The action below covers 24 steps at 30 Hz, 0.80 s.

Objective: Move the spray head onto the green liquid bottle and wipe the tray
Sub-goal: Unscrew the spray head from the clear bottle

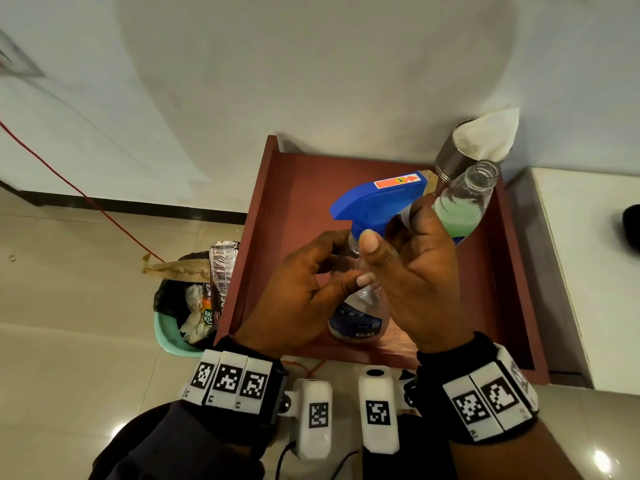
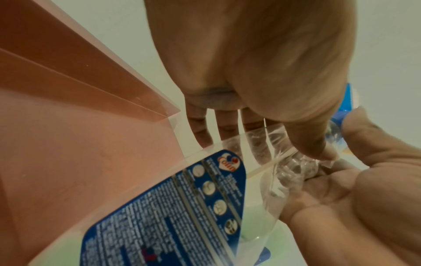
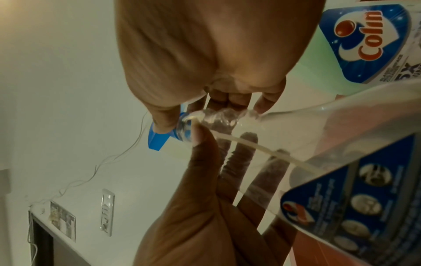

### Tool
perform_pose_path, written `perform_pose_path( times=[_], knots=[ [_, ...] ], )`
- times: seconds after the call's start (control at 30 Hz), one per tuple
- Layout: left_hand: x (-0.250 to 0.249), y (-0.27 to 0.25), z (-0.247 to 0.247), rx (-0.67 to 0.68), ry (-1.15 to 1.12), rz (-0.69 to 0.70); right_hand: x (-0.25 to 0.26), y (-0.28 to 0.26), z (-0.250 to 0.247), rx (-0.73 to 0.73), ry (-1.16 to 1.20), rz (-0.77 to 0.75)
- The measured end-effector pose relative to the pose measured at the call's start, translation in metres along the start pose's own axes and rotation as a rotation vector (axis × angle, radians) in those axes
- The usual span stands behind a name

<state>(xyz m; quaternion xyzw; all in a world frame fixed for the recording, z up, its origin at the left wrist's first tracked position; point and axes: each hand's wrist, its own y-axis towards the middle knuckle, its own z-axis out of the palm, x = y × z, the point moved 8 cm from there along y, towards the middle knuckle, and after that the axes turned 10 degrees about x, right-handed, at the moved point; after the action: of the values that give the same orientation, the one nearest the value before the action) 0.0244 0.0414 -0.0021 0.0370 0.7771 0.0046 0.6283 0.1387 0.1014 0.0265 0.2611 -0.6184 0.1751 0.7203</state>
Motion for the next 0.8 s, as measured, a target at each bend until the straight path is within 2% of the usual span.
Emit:
perform_pose_path(
  times=[0.17, 0.3, 0.47, 0.6, 0.73, 0.8],
  knots=[
    [0.0013, 0.0011, -0.0005, 0.008, 0.004, -0.015, 0.0012, -0.0013, 0.0008, 0.036, 0.198, -0.029],
    [0.0012, -0.0003, -0.0012, 0.006, 0.017, -0.012, -0.0007, 0.0001, -0.0003, 0.009, -0.011, 0.000],
    [0.0018, -0.0005, -0.0010, 0.003, 0.008, -0.021, 0.0001, -0.0016, 0.0025, 0.033, 0.181, -0.024],
    [-0.0012, 0.0000, -0.0007, -0.001, 0.013, 0.007, 0.0015, 0.0001, 0.0014, 0.009, -0.005, -0.013],
    [0.0032, 0.0004, -0.0021, -0.004, 0.010, -0.011, 0.0001, -0.0009, 0.0009, 0.024, 0.126, -0.012],
    [0.0051, -0.0005, -0.0035, -0.012, 0.003, -0.011, 0.0005, -0.0005, 0.0020, 0.022, 0.119, 0.016]
  ],
)
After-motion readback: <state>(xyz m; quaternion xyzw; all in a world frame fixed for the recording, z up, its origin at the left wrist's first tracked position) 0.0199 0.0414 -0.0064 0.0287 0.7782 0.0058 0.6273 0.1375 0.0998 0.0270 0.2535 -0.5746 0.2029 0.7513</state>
